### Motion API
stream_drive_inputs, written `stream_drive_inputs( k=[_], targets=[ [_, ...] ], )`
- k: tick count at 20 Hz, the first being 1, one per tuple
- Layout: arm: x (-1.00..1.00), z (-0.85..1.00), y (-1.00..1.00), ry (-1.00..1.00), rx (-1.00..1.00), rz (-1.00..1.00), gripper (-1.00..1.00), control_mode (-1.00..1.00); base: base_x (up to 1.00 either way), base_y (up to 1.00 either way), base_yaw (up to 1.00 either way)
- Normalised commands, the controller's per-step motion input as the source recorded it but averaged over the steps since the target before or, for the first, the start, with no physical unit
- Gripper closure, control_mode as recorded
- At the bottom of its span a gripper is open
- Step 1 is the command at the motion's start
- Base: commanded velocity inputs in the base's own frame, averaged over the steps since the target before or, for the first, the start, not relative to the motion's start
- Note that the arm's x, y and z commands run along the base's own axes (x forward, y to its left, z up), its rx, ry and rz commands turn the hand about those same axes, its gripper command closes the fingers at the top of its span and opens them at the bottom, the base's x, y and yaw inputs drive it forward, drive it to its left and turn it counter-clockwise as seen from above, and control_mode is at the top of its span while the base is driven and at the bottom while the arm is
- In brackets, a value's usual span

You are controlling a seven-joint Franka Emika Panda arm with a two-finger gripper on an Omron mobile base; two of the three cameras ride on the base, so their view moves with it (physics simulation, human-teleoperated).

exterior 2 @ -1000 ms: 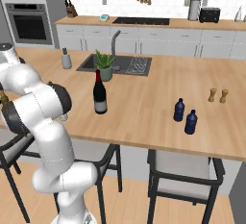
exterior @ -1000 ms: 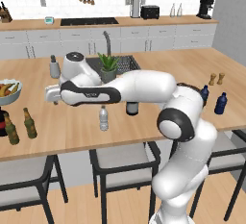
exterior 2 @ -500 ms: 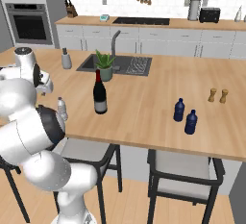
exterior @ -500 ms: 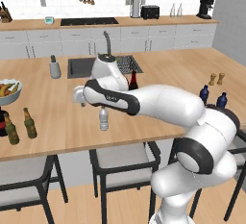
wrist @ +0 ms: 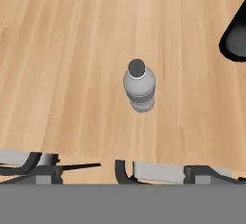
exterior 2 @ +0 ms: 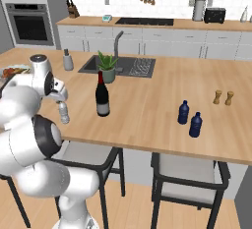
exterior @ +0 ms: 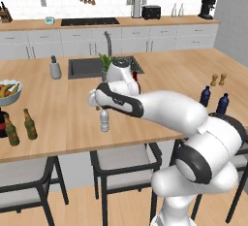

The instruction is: Move the plastic bottles in the middle to the plastics group, and the glass bottles in the middle to the glass group.

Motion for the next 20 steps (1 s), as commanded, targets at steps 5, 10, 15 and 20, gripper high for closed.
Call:
stream_drive_inputs(
  k=[5, 10, 15, 20],
  targets=[
    [0.33, -0.14, -0.24, 0.07, -0.01, 0.0, -1.0, -1.0, 0.0, 0.0, 0.0],
    [0.31, -0.21, -0.16, 0.05, -0.07, 0.0, -1.0, -1.0, 0.0, 0.0, 0.0],
    [0.34, -0.34, 0.01, 0.0, -0.08, 0.0, -1.0, -1.0, 0.0, 0.0, 0.0],
    [0.09, -0.17, 0.0, 0.0, -0.02, 0.0, -1.0, -1.0, 0.0, 0.0, 0.0]
  ],
)
